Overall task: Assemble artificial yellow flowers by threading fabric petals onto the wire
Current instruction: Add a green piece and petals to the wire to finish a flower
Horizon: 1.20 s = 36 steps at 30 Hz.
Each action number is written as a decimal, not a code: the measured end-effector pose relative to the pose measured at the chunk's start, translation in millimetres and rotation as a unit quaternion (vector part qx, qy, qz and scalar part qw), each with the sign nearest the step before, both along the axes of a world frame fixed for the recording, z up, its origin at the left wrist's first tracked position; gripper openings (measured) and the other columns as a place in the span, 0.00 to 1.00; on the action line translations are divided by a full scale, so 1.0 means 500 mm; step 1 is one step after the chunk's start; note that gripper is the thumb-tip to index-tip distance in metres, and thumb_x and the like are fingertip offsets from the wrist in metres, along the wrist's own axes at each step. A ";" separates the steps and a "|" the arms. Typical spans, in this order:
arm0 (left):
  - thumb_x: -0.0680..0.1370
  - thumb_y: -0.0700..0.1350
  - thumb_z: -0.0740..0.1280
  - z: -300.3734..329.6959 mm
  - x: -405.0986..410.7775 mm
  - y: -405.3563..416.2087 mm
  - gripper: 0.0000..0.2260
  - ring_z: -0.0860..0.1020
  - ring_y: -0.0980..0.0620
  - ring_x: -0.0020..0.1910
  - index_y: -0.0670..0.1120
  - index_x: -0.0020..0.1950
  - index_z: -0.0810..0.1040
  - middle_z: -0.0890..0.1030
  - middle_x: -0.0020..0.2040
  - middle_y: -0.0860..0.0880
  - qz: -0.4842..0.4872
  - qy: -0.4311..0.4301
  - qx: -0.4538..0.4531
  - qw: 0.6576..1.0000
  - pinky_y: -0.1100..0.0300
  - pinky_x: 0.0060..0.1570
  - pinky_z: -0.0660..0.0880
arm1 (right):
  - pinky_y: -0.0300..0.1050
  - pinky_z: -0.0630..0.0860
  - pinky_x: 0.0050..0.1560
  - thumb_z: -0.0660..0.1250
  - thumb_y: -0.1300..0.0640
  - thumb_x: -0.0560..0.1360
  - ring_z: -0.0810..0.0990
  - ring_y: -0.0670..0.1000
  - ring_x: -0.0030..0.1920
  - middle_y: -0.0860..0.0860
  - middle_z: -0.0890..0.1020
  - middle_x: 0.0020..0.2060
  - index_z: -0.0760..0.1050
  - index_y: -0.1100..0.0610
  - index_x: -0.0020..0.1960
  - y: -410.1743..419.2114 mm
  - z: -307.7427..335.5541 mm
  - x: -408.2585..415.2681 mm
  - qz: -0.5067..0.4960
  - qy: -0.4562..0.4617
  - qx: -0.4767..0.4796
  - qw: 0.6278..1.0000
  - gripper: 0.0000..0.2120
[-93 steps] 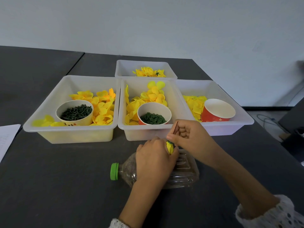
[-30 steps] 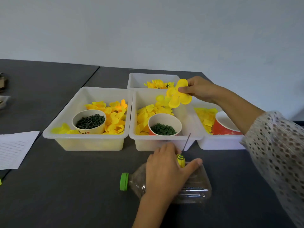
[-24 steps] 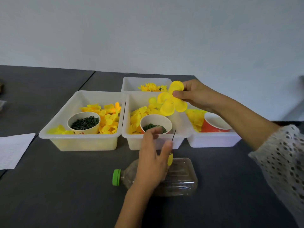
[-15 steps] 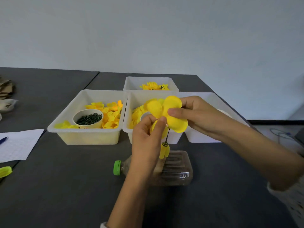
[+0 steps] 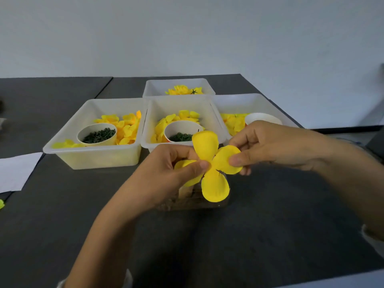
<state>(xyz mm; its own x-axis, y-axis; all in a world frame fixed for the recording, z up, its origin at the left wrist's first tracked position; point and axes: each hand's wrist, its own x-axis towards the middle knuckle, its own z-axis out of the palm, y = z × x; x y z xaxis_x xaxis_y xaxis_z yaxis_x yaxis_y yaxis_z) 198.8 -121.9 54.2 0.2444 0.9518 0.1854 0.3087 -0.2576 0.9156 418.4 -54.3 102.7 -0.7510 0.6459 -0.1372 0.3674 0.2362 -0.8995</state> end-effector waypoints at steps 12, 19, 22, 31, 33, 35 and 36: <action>0.77 0.48 0.68 -0.018 0.083 -0.059 0.03 0.76 0.56 0.48 0.52 0.50 0.79 0.79 0.47 0.57 0.197 0.042 0.239 0.950 0.67 0.45 0.67 | 0.36 0.74 0.36 0.69 0.44 0.65 0.77 0.44 0.34 0.50 0.82 0.33 0.82 0.53 0.37 -0.072 -0.076 -0.007 -0.082 0.111 0.038 0.990 0.13; 0.71 0.56 0.72 -0.029 0.070 -0.075 0.11 0.81 0.53 0.41 0.52 0.48 0.83 0.84 0.43 0.51 0.051 -0.089 0.080 0.992 0.61 0.39 0.76 | 0.60 0.75 0.48 0.70 0.31 0.64 0.80 0.57 0.39 0.62 0.80 0.33 0.78 0.53 0.33 -0.092 -0.114 -0.024 -0.097 0.183 -0.008 0.978 0.24; 0.72 0.49 0.73 -0.043 0.076 -0.074 0.04 0.81 0.49 0.42 0.52 0.46 0.83 0.84 0.42 0.49 0.083 -0.070 0.097 0.989 0.52 0.42 0.78 | 0.64 0.74 0.43 0.66 0.34 0.69 0.74 0.59 0.31 0.53 0.77 0.25 0.78 0.52 0.31 -0.101 -0.127 -0.039 -0.108 0.223 -0.019 0.969 0.22; 0.74 0.43 0.70 -0.069 0.034 -0.060 0.03 0.76 0.58 0.31 0.45 0.44 0.81 0.82 0.34 0.53 0.198 -0.228 0.095 0.949 0.66 0.32 0.73 | 0.45 0.59 0.28 0.63 0.37 0.72 0.63 0.46 0.26 0.46 0.67 0.25 0.74 0.47 0.29 -0.106 -0.153 -0.016 -0.197 0.235 0.003 0.952 0.19; 0.77 0.40 0.68 -0.078 0.035 -0.060 0.03 0.77 0.58 0.32 0.45 0.44 0.80 0.81 0.35 0.52 0.225 -0.220 0.102 0.944 0.65 0.33 0.74 | 0.43 0.60 0.27 0.63 0.38 0.74 0.63 0.46 0.25 0.46 0.67 0.24 0.74 0.47 0.29 -0.110 -0.160 -0.013 -0.210 0.233 0.004 0.950 0.20; 0.79 0.36 0.66 -0.085 0.019 -0.058 0.05 0.77 0.58 0.33 0.44 0.44 0.80 0.81 0.35 0.53 0.271 -0.238 0.101 0.927 0.64 0.33 0.75 | 0.45 0.66 0.29 0.62 0.39 0.74 0.67 0.48 0.25 0.49 0.70 0.24 0.75 0.49 0.29 -0.108 -0.165 0.000 -0.244 0.245 0.008 0.938 0.20; 0.79 0.36 0.66 -0.088 0.003 -0.057 0.05 0.77 0.57 0.34 0.44 0.46 0.79 0.81 0.35 0.53 0.291 -0.256 0.098 0.917 0.63 0.33 0.76 | 0.46 0.67 0.31 0.62 0.39 0.73 0.67 0.51 0.25 0.51 0.71 0.24 0.74 0.51 0.29 -0.106 -0.165 0.009 -0.265 0.250 0.013 0.931 0.20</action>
<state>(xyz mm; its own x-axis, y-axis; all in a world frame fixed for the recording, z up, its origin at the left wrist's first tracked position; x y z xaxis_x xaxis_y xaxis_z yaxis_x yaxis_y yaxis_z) 200.5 -150.5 10.3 -0.4608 0.8296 0.3154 -0.0108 -0.3606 0.9327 422.9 -107.3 20.2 -0.2908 0.9425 0.1648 -0.0233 0.1652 -0.9860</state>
